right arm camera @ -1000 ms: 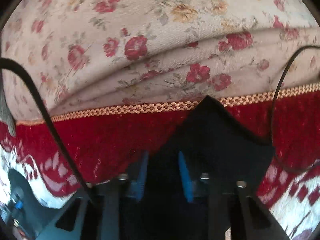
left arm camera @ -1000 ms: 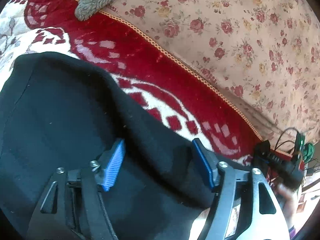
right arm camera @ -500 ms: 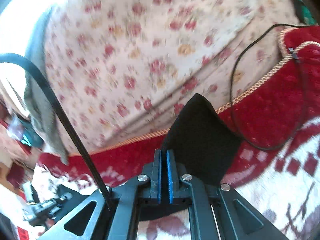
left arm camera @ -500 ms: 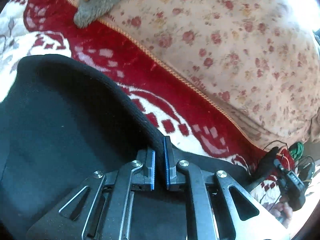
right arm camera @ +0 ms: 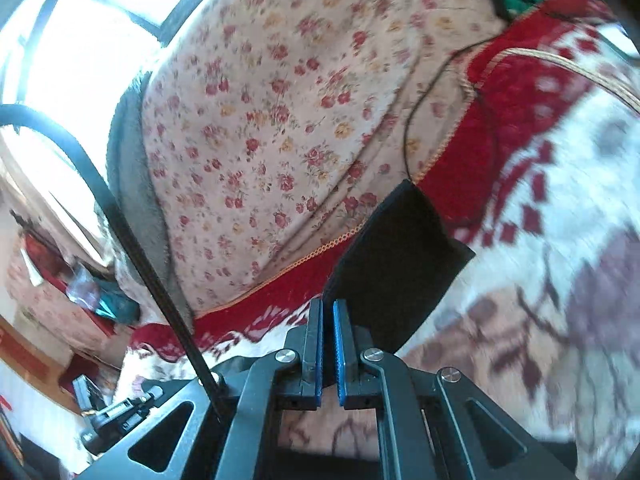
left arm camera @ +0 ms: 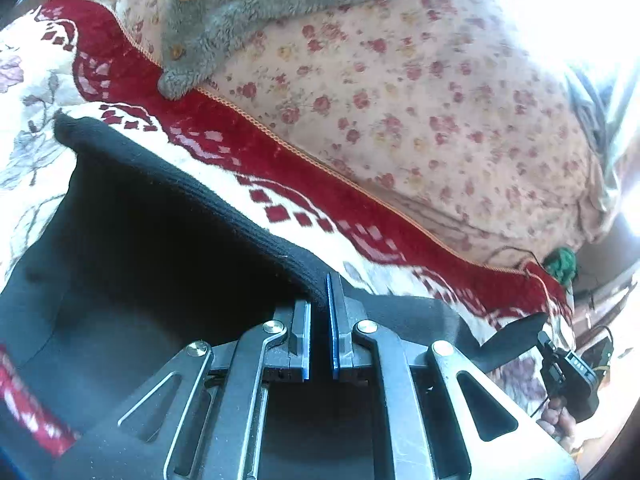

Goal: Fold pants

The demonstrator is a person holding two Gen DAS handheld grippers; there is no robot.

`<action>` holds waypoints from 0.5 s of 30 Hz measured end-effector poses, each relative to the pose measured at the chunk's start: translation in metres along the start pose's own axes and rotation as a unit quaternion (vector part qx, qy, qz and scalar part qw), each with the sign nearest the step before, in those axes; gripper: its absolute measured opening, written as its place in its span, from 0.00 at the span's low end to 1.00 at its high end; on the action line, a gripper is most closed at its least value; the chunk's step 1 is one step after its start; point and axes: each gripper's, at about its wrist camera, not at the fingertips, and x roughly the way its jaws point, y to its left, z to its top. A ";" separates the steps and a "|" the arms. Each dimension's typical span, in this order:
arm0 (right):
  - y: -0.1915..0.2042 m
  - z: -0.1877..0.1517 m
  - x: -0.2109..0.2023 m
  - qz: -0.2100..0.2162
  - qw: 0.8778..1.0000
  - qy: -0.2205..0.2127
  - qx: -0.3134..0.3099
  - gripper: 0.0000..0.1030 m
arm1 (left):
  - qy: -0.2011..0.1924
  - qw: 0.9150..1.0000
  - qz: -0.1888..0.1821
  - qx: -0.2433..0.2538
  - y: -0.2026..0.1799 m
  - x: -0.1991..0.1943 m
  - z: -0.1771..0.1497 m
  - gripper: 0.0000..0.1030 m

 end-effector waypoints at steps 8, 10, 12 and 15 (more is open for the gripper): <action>-0.018 -0.064 -0.069 0.004 1.000 -0.014 0.021 0.04 | -0.013 0.998 0.006 0.059 -0.002 -0.031 -0.058 0.06; -0.025 -0.085 -0.078 0.002 1.000 -0.007 0.028 0.04 | 0.002 0.998 0.009 0.058 0.005 -0.027 -0.073 0.06; -0.034 -0.105 -0.080 -0.012 0.999 0.007 0.031 0.04 | 0.018 0.998 0.015 0.051 0.014 -0.021 -0.084 0.06; -0.054 -0.126 -0.077 -0.011 0.998 0.022 0.057 0.04 | 0.046 0.998 0.027 0.024 0.033 -0.007 -0.099 0.06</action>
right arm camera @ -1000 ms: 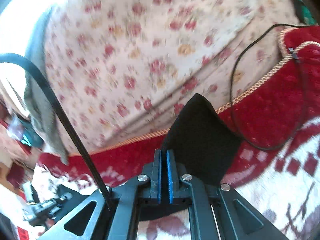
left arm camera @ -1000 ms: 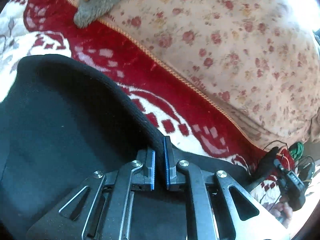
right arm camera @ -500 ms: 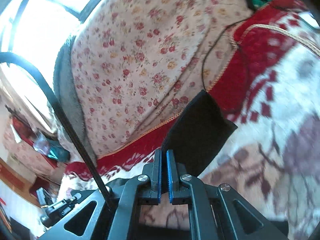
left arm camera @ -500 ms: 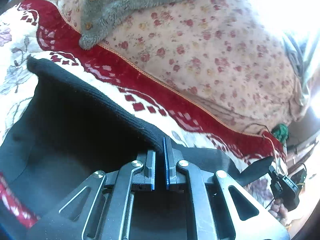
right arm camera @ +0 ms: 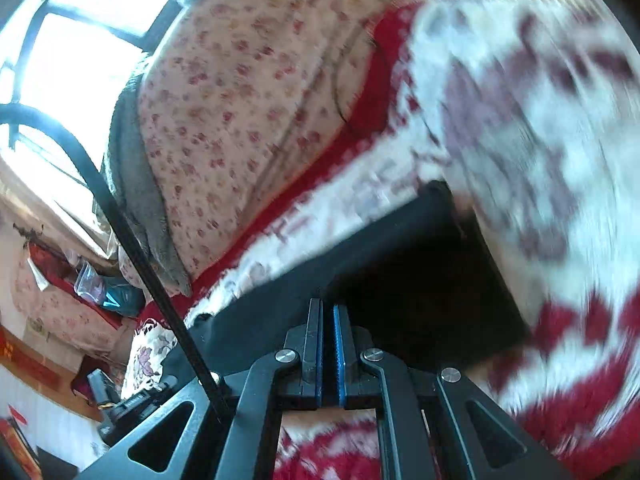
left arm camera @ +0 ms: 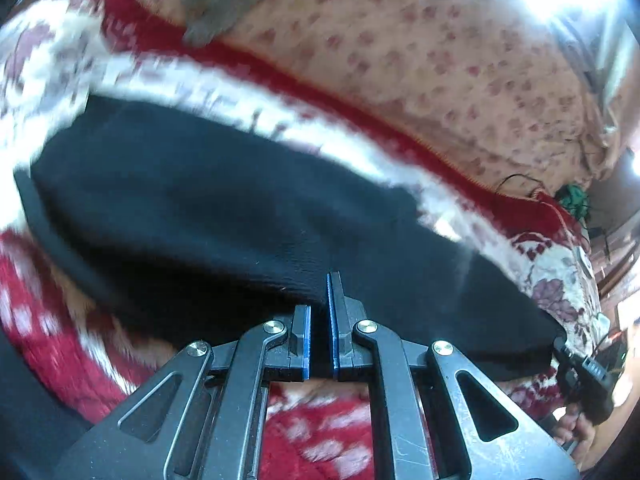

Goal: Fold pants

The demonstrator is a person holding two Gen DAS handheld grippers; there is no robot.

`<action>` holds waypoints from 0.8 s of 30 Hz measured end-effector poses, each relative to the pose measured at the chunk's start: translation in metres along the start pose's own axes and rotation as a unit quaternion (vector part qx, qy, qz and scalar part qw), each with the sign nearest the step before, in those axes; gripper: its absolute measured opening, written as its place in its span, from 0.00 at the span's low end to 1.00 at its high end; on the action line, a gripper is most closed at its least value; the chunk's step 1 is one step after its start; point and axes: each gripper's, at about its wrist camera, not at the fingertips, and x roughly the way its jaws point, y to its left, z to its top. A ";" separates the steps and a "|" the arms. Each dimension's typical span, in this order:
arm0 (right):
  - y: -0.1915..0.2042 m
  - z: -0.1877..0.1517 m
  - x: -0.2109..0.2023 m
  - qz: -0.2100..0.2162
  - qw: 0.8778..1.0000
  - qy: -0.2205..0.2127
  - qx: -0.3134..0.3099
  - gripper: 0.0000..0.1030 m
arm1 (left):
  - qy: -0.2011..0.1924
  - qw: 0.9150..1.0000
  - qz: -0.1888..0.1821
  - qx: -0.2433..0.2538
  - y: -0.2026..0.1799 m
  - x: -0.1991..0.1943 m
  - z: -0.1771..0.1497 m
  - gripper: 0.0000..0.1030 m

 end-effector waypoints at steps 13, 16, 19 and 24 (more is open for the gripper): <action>-0.026 0.003 0.015 0.017 0.997 -0.039 0.065 0.24 | 0.011 0.999 -0.016 -0.041 0.011 0.009 0.001 0.06; -0.023 0.007 0.020 0.018 0.998 -0.034 0.058 0.12 | 0.013 0.999 -0.017 -0.042 0.011 0.010 0.002 0.06; -0.013 0.007 0.012 0.026 0.998 -0.041 0.035 0.05 | 0.002 1.000 -0.012 -0.023 0.005 0.004 0.003 0.06; 0.003 0.001 -0.016 0.048 0.998 -0.044 0.005 0.05 | -0.018 1.000 -0.021 0.004 -0.002 -0.013 0.003 0.06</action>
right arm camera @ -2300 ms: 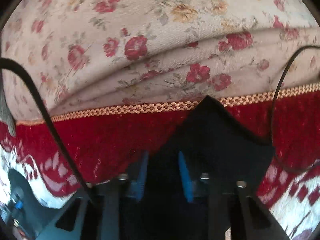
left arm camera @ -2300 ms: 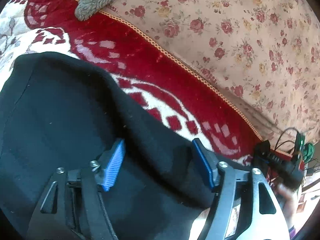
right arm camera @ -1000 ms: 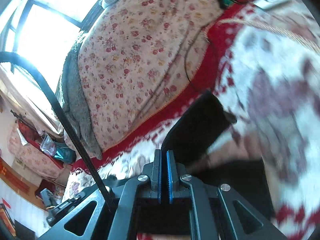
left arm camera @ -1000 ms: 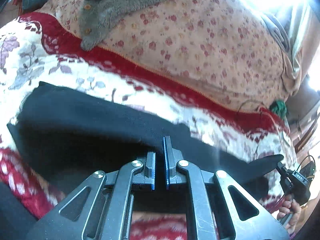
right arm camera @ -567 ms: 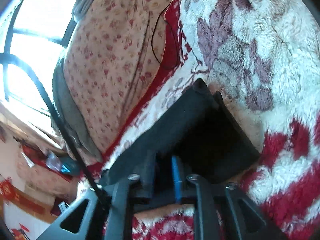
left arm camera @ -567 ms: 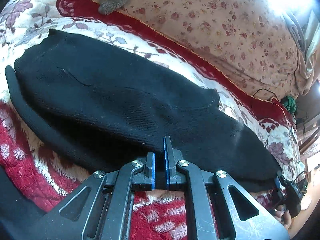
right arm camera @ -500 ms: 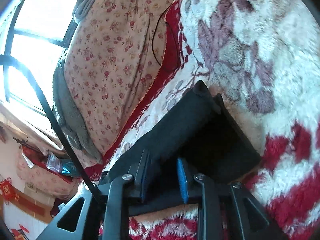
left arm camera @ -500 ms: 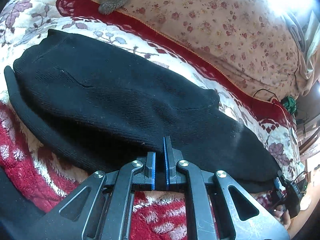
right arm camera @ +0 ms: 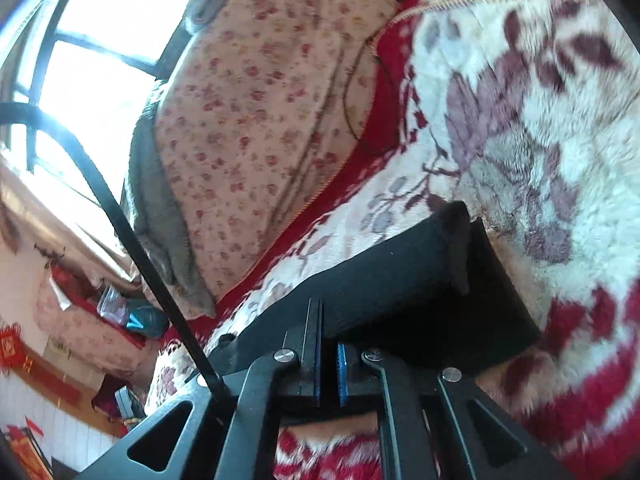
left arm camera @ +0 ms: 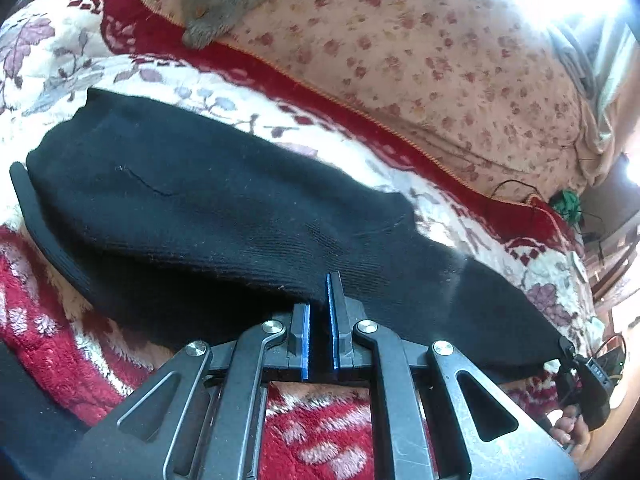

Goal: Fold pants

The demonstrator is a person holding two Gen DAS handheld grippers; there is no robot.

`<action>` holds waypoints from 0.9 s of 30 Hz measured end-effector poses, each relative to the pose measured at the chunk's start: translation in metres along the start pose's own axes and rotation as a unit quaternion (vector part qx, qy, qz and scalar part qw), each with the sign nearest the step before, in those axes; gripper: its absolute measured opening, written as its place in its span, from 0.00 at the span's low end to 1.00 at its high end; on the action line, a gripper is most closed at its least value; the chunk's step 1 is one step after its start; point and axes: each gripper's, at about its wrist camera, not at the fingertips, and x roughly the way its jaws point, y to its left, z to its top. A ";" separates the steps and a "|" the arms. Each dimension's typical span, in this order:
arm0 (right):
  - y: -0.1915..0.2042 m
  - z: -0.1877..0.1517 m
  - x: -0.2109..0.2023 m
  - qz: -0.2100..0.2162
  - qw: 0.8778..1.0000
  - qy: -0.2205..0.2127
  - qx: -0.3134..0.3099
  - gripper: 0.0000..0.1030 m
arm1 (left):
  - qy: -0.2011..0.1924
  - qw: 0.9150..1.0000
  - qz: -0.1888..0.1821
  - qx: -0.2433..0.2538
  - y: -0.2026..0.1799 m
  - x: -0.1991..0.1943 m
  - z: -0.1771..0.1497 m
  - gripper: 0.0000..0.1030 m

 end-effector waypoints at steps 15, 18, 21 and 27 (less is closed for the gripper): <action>-0.016 -0.016 0.008 -0.083 0.995 0.056 0.012 0.22 | 0.027 0.999 0.007 -0.019 0.021 -0.001 -0.017 0.17; -0.007 -0.018 0.005 -0.066 0.994 0.088 0.001 0.26 | 0.021 0.999 0.010 -0.031 0.032 -0.017 -0.017 0.23; 0.009 -0.029 0.007 -0.057 0.990 0.126 -0.032 0.27 | 0.012 0.998 0.031 -0.051 0.053 -0.035 -0.015 0.23; 0.081 -0.057 0.040 0.013 0.971 0.180 -0.158 0.31 | -0.018 0.993 0.065 -0.098 0.095 -0.056 -0.005 0.23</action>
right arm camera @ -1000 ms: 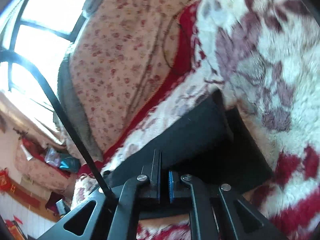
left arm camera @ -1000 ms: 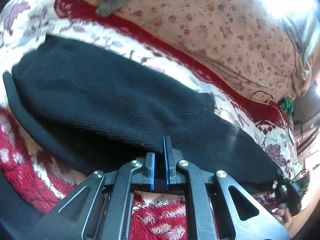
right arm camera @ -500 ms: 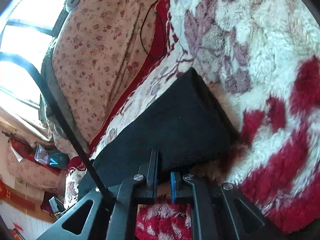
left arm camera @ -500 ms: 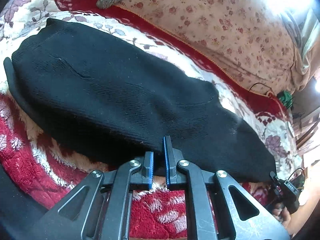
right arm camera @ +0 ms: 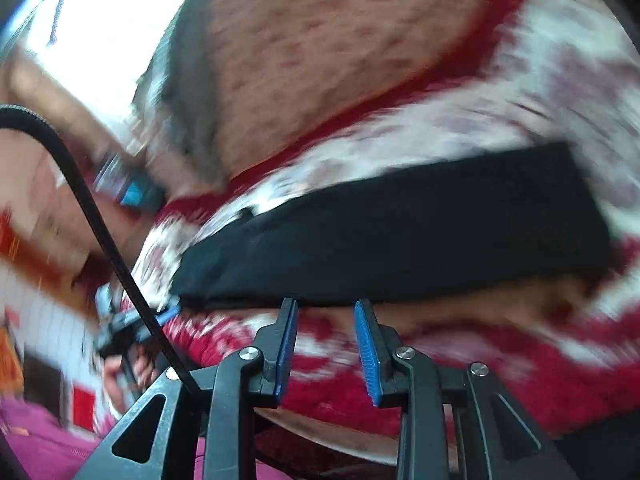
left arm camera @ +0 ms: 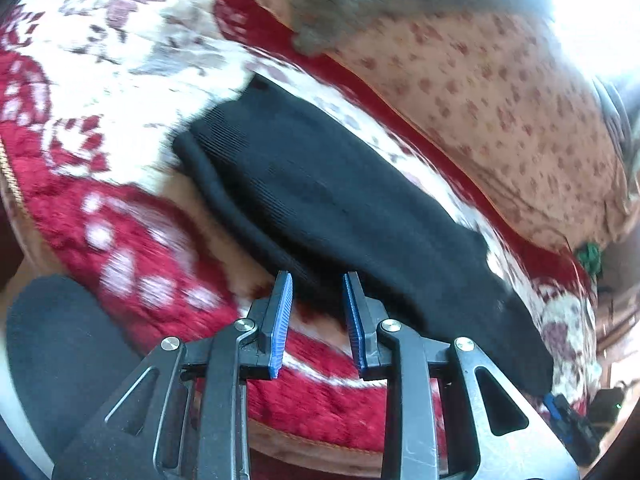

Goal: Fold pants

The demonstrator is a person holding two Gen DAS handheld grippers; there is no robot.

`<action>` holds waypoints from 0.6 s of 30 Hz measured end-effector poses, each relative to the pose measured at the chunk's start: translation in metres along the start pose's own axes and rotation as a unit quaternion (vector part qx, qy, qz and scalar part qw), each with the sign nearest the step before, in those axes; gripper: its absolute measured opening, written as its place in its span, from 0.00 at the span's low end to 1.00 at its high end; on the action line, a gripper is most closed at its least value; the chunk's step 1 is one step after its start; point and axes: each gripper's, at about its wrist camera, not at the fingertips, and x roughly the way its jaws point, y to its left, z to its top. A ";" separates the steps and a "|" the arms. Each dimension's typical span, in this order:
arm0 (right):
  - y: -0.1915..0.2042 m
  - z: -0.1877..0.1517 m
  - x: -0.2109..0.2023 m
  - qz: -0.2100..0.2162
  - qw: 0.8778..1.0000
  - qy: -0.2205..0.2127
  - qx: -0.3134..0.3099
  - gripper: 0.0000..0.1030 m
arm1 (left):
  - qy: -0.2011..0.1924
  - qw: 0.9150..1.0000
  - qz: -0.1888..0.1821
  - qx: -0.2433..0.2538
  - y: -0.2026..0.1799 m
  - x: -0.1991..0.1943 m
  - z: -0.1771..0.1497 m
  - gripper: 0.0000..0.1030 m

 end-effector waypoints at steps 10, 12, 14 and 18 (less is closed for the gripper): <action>0.147 0.002 0.149 0.082 0.968 0.075 -0.225 0.44 | -0.002 1.000 0.010 -0.012 0.011 0.011 0.017 0.23; 0.172 -0.007 0.176 0.097 0.956 0.095 -0.260 0.44 | 0.000 1.000 0.008 -0.006 0.012 0.015 0.021 0.26; 0.189 -0.018 0.196 0.092 0.946 0.105 -0.291 0.44 | 0.006 1.000 0.000 -0.002 0.011 0.020 0.024 0.33; 0.207 -0.033 0.230 0.037 0.926 0.106 -0.360 0.44 | 0.016 1.000 0.000 0.009 0.010 0.027 0.031 0.33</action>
